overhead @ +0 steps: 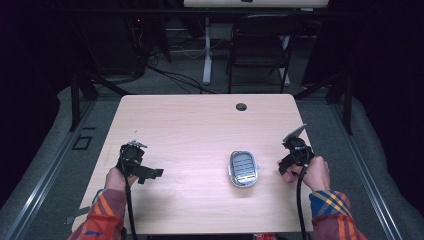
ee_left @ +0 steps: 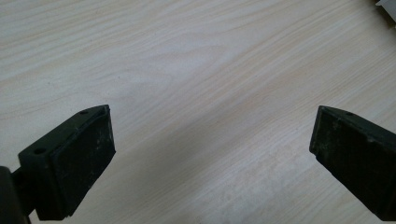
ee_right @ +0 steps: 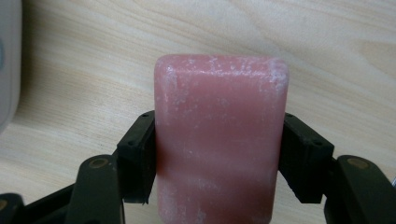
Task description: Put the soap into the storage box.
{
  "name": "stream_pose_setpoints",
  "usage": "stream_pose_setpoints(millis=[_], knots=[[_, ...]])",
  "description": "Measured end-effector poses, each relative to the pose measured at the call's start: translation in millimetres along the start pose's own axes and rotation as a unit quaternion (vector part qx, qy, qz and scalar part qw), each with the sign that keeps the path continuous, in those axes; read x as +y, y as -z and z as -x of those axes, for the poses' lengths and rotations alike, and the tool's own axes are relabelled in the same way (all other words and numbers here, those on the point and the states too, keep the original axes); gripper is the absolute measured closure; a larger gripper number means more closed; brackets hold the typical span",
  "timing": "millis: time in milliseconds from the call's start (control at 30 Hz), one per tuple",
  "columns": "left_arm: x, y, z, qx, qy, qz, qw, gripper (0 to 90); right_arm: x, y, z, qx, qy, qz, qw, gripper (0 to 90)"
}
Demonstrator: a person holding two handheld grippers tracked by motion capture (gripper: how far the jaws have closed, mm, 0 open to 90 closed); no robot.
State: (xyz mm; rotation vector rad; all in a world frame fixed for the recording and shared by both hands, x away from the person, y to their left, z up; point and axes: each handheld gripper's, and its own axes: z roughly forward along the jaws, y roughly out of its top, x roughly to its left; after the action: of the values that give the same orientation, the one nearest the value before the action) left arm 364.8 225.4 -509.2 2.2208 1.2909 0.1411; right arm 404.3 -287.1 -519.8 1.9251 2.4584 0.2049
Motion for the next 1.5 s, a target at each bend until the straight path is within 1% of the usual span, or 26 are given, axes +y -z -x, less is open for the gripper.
stream_pose_setpoints(millis=[67, 167, 233, 267, 300, 333, 367, 433, 467, 500, 533, 567, 600, 700, 767, 800, 833, 933, 967, 1067, 1167, 1267, 1333, 1400, 1433, 1500], knots=[[0.0, 0.0, 0.1, 0.000, 0.000, 0.000, 1.0000, 0.0, 0.9, 1.7, 0.4, 0.000, 0.003, -0.005, 1.0000, 36.7], [0.0, 0.2, 0.3, -0.001, -0.001, 0.000, 1.0000, 0.0, 2.7, 6.1, -0.9, 0.005, 0.002, 0.004, 1.0000, 36.7], [-0.2, 0.5, 0.2, -0.002, 0.000, 0.000, 1.0000, 0.0, 3.6, 8.4, -2.0, 0.000, 0.005, 0.005, 1.0000, 36.7], [-0.3, 0.6, 0.0, -0.003, -0.001, 0.000, 1.0000, 0.0, 5.3, 11.5, -1.7, -0.004, 0.017, -0.011, 0.9998, 36.7], [-0.6, 0.6, -0.2, -0.003, 0.000, 0.000, 1.0000, 0.0, 4.8, 11.0, -3.5, -0.002, 0.008, 0.002, 1.0000, 36.8], [-0.8, 0.9, -0.6, -0.003, 0.001, 0.000, 1.0000, 0.0, 5.4, 12.1, -4.1, -0.003, 0.008, 0.003, 1.0000, 36.8], [-1.0, 1.1, -0.9, -0.003, 0.001, 0.001, 1.0000, 0.0, 6.3, 13.7, -4.2, 0.000, 0.010, 0.000, 0.9999, 36.7], [-1.0, 1.4, -1.0, -0.003, 0.001, 0.001, 1.0000, 0.0, 7.4, 17.0, -5.0, -0.007, 0.017, -0.004, 0.9998, 36.8], [-1.0, 1.3, -0.8, -0.003, 0.002, 0.002, 1.0000, 0.0, 8.4, 18.4, -5.6, -0.003, 0.019, -0.004, 0.9998, 36.7], [-1.0, 1.3, -0.8, -0.003, 0.002, 0.002, 1.0000, 0.0, 8.4, 18.4, -5.6, -0.003, 0.019, -0.004, 0.9998, 36.7], [-0.8, 1.2, -0.4, -0.004, 0.000, 0.000, 1.0000, 0.0, 8.7, 19.9, -8.0, -0.007, 0.014, 0.005, 0.9999, 36.8], [-0.7, 1.1, -0.4, -0.004, 0.000, -0.001, 1.0000, 0.0, 9.6, 21.7, -7.4, -0.005, 0.020, -0.002, 0.9998, 36.7], [-0.7, 1.0, -0.4, -0.004, 0.000, -0.001, 1.0000, 0.0, 9.7, 22.0, -8.4, -0.003, 0.017, 0.004, 0.9998, 36.8], [-1.0, 1.2, -0.4, -0.004, 0.000, 0.000, 1.0000, 0.0, 11.4, 24.8, -9.5, -0.003, 0.021, -0.002, 0.9998, 36.8], [-0.9, 1.0, -0.4, -0.003, 0.000, -0.001, 1.0000, 0.0, 12.0, 25.9, -11.0, -0.006, 0.020, 0.004, 0.9998, 36.8], [-0.9, 1.0, -0.4, -0.003, 0.000, -0.001, 1.0000, 0.0, 12.0, 25.9, -11.0, -0.006, 0.020, 0.004, 0.9998, 36.8], [-0.9, 1.1, -0.3, -0.003, -0.001, -0.001, 1.0000, 0.0, 13.2, 27.9, -11.5, -0.006, 0.026, -0.002, 0.9996, 36.8], [-0.8, 1.0, -0.4, -0.003, -0.001, -0.001, 1.0000, 0.0, 14.2, 30.4, -13.1, -0.007, 0.030, -0.001, 0.9995, 36.8], [-0.8, 1.0, -0.4, -0.003, -0.001, -0.001, 1.0000, 0.0, 14.3, 30.6, -14.4, -0.007, 0.025, 0.004, 0.9996, 36.8], [-0.5, 0.8, 0.0, -0.001, -0.002, -0.001, 1.0000, 0.0, 15.4, 33.9, -15.3, -0.007, 0.026, 0.003, 0.9996, 36.8], [-0.4, 0.6, 0.4, -0.001, -0.002, -0.001, 1.0000, 0.0, 16.4, 38.0, -15.4, -0.010, 0.034, 0.000, 0.9994, 36.8], [-0.4, 0.5, 0.2, -0.001, -0.002, -0.001, 1.0000, 0.0, 17.3, 41.8, -17.5, -0.011, 0.032, 0.007, 0.9994, 36.8], [-0.3, 0.4, 0.2, -0.001, -0.002, -0.001, 1.0000, 0.0, 19.1, 45.6, -18.4, -0.011, 0.036, 0.001, 0.9993, 36.8], [-0.2, 0.3, 0.4, -0.001, -0.002, -0.001, 1.0000, 0.0, 20.2, 48.1, -19.7, -0.009, 0.039, 0.003, 0.9992, 36.8], [-0.2, 0.2, 0.7, -0.001, -0.002, -0.001, 1.0000, 0.0, 20.4, 49.2, -21.4, -0.013, 0.037, 0.006, 0.9992, 36.8], [-0.2, 0.3, 0.7, -0.001, -0.002, -0.001, 1.0000, 0.0, 21.1, 50.9, -21.4, -0.012, 0.042, 0.002, 0.9991, 36.8]])
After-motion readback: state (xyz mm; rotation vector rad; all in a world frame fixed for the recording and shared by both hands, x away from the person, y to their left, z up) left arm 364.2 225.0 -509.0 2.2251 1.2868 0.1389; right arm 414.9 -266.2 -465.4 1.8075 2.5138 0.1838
